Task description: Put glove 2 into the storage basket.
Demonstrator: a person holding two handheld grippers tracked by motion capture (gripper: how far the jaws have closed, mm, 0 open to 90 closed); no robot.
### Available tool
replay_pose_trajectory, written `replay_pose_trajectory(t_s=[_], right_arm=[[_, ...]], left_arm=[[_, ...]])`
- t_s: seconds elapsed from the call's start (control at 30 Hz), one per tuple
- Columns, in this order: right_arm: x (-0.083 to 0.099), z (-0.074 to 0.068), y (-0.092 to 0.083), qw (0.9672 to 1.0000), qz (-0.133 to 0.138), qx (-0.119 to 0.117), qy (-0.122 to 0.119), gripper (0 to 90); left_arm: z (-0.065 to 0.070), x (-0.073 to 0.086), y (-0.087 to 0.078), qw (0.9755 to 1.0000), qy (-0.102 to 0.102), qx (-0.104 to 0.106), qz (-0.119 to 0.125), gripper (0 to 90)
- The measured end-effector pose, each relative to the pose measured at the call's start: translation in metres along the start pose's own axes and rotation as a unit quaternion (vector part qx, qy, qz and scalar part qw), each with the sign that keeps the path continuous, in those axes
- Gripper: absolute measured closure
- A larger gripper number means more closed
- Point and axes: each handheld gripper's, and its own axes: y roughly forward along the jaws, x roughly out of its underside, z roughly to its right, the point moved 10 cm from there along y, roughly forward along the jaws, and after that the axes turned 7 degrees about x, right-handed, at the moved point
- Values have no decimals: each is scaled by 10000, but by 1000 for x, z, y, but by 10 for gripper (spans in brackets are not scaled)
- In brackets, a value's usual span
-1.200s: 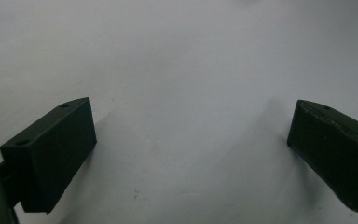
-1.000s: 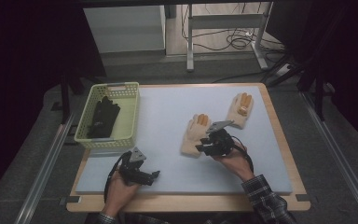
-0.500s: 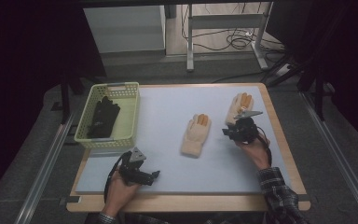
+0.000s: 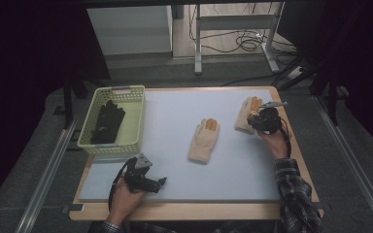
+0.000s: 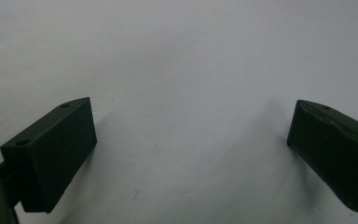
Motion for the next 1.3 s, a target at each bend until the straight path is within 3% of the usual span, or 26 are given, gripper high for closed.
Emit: replay_pose_trajectory(t_s=[0.27, 0.47, 0.53, 0.6, 0.77, 0.97, 1.3], right_arm=[[-6, 21, 28, 9994, -8, 220, 251, 406], [0, 27, 46, 9991, -123, 370, 169, 382], [0, 27, 49, 9991, -55, 294, 294, 426], [1, 25, 48, 9993, -31, 265, 274, 519], [0, 23, 46, 9989, -103, 399, 229, 603], [0, 21, 38, 9986, -72, 395, 356, 619], [-8, 4, 7, 9992, 107, -9, 376, 618]], left_arm=[[0, 0, 0, 10000, 2, -1, 3, 15], [0, 0, 0, 10000, 1, 0, 4, 15], [0, 0, 0, 10000, 0, -1, 4, 15], [0, 0, 0, 10000, 0, -1, 3, 15], [0, 0, 0, 10000, 2, -1, 2, 15], [0, 0, 0, 10000, 1, -2, 5, 15], [0, 0, 0, 10000, 1, -6, 5, 16]])
